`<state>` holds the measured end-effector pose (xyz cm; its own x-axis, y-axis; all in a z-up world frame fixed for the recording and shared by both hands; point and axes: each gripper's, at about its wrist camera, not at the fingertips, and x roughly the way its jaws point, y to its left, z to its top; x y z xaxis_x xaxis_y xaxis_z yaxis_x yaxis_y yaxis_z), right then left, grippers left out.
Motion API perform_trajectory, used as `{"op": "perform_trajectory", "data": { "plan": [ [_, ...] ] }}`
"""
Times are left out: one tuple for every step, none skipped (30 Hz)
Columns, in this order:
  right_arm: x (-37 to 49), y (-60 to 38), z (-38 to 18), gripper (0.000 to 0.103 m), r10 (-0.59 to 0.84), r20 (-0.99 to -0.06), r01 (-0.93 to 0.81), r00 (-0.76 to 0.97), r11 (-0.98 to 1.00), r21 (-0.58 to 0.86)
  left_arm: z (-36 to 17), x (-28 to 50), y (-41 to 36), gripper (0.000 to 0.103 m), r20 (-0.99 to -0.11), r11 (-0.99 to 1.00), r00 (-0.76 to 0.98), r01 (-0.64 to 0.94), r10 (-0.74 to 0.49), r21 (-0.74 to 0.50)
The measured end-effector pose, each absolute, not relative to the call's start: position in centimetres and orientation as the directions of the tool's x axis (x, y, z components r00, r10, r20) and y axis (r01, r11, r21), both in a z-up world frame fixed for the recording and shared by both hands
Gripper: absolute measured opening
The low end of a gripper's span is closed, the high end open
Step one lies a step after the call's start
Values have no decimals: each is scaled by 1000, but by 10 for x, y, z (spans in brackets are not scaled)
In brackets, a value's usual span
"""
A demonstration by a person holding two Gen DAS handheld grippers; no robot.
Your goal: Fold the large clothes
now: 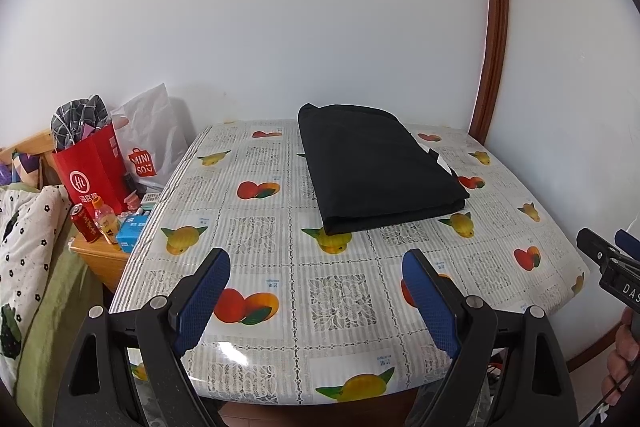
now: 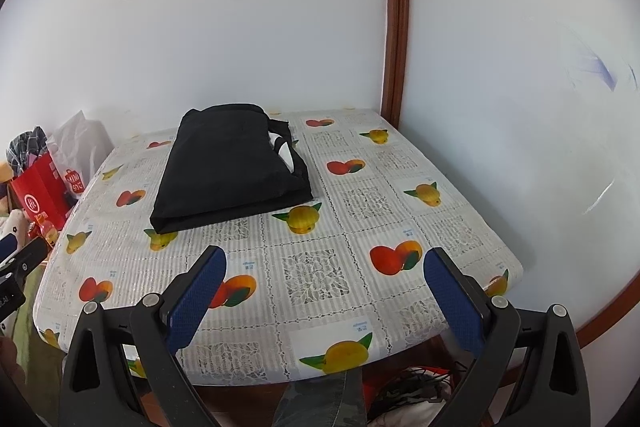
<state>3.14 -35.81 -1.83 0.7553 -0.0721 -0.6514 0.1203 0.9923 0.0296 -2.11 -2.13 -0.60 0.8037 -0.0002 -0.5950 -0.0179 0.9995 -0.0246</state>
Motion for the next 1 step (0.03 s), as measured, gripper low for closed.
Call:
{"op": "perform_trajectory", "data": {
  "plan": [
    [31, -357, -18, 98, -69, -651, 118, 756, 993, 31, -6, -20, -21, 87, -595, 999, 804, -20, 1, -25]
  ]
}}
